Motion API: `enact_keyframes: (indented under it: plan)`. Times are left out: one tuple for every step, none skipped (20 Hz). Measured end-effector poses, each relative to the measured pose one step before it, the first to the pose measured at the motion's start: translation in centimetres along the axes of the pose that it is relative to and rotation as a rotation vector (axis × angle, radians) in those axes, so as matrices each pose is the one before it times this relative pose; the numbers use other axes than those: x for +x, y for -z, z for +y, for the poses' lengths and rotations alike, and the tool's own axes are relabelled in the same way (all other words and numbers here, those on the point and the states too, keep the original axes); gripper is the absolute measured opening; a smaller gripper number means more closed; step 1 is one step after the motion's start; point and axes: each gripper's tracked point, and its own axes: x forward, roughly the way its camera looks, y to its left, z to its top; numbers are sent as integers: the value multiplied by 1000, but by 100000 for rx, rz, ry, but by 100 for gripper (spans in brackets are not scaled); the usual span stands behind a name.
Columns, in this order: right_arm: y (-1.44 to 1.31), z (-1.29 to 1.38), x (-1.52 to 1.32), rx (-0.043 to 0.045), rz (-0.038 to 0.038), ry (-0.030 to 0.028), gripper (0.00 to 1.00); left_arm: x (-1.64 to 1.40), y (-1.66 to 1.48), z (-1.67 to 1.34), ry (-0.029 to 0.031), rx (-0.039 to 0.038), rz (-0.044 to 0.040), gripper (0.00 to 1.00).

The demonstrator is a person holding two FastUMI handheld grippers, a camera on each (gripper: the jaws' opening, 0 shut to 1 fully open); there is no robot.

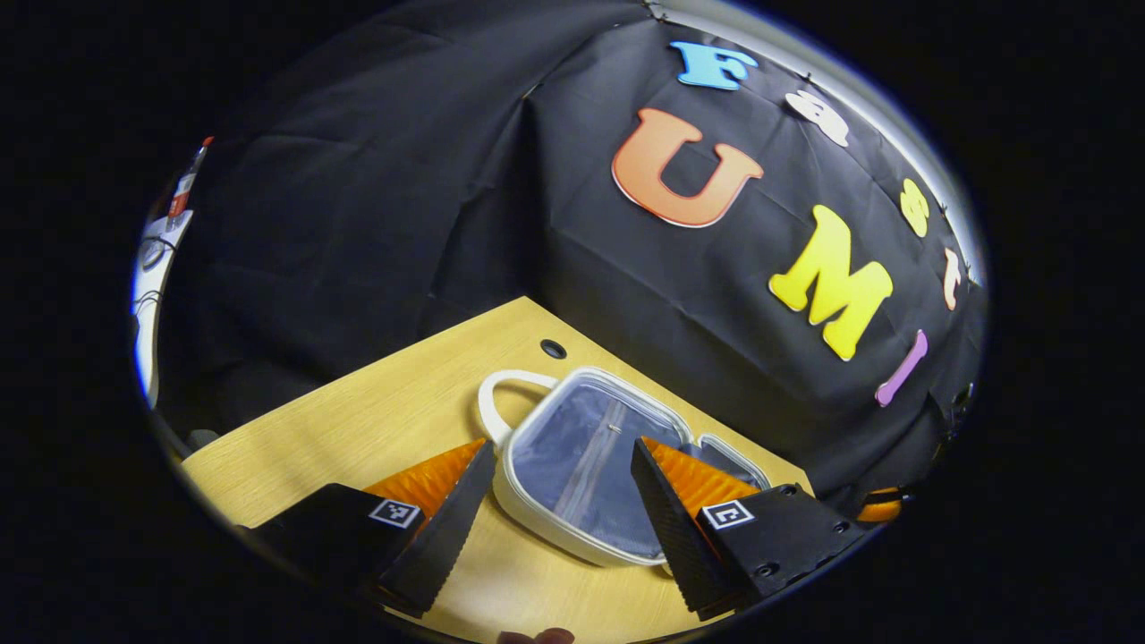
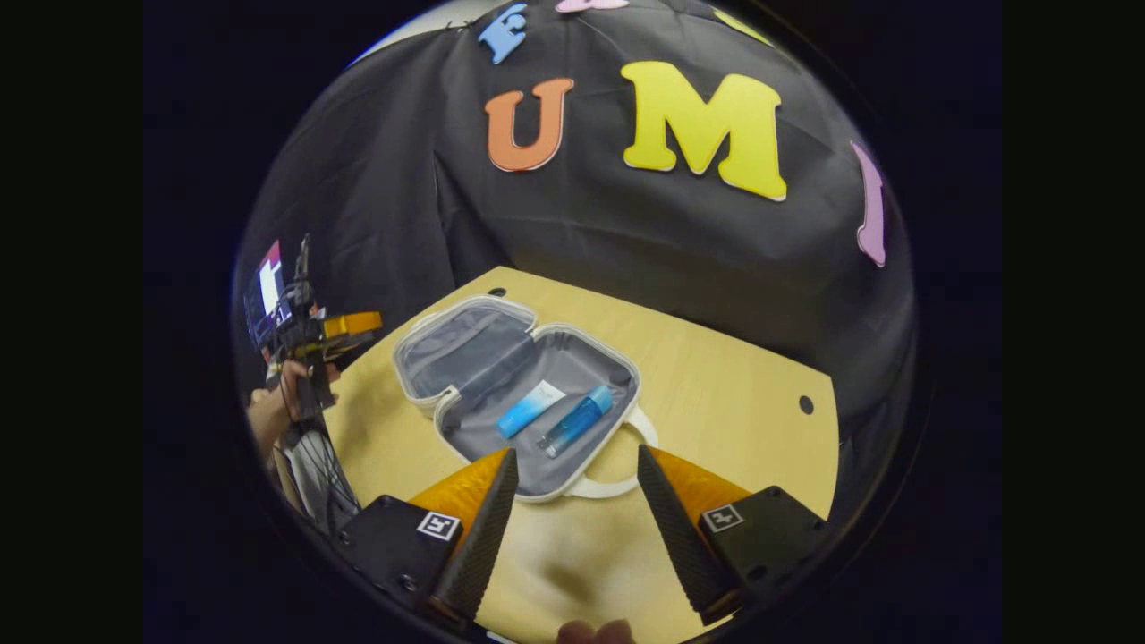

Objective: First open the suitcase, pack the skin care products into it, and then close the suitcase.

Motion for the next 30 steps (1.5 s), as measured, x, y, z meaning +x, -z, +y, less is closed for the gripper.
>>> enact_keyframes:
  plan:
    - [238,62,-449,146,-203,826,79,1126,-576,790,229,-3298,-400,98]
    - [169,-38,-293,1012,262,580,80,1125,-452,527,883,-3544,-514,98]
    - [316,-199,-369,542,978,920,79,1110,-298,641,1033,-2902,5,98]
    - [253,-9,-224,484,867,386,79,1109,30,724,823,-1985,844,97]
    - [307,-93,-167,45,1067,468,79,1181,60,894,360,-1510,1363,97]
    - [174,-149,-205,286,647,448,79,1065,116,796,100,-1779,1577,97]
    - [35,-123,-113,907,130,680,80,946,109,587,370,-2017,1844,97]
    - [-16,-193,-133,1476,182,623,79,762,32,563,344,-1709,1722,97]
    - [18,-262,-94,1374,440,558,79,838,-104,611,-70,-1332,1537,97]
    - [-128,-358,-108,772,33,651,79,721,172,554,-590,-372,1590,96]
    - [-162,-374,-89,51,-280,1077,79,548,270,264,-143,-63,1887,96]
    - [-213,-369,-13,-146,-396,1030,79,448,71,187,190,15,1419,95]
    - [-142,-207,-10,239,-159,933,79,528,6,99,335,43,1550,92]
    - [-143,-64,-13,594,-98,421,79,491,80,141,-188,-105,973,100]
    - [-119,-23,-142,429,-162,430,79,423,-16,13,20,-614,549,85]
    - [-94,-64,-78,171,-162,380,79,482,-124,-127,331,-822,1073,81]
    - [-58,13,43,-24,-112,242,79,451,164,-46,5,-177,827,63]
    - [-14,-44,60,33,-72,394,79,413,264,13,-276,-140,1022,72]
    - [12,-36,-165,283,-89,300,80,297,247,-12,142,-759,1202,66]
    - [-88,-85,-110,628,-151,464,79,138,195,206,-845,-1336,1744,64]
    - [-26,-156,-71,1002,-141,332,79,442,247,160,-515,-1180,1221,57]
    - [37,-101,10,931,-49,420,79,236,365,92,-814,-960,1706,67]
    - [173,-126,6,915,42,357,79,254,309,143,-807,-236,1358,46]
    - [70,-232,-89,745,131,489,79,242,288,-29,-538,116,1074,41]
    - [220,-113,-52,923,52,-7,79,136,-30,-153,-644,313,992,31]
    - [149,-98,-73,892,144,78,79,192,-216,48,-824,-75,-445,12]
    - [134,-88,-56,899,-81,-64,79,-71,-368,-461,686,-921,-794,20]
    - [55,-126,-83,791,-237,-11,79,-171,-362,-467,953,-1006,-464,18]
    - [61,-71,-91,597,-545,177,79,-215,-202,-341,111,268,-709,14]
    - [-78,-204,-184,415,-1149,522,79,-308,-158,-243,-991,1699,-500,13]
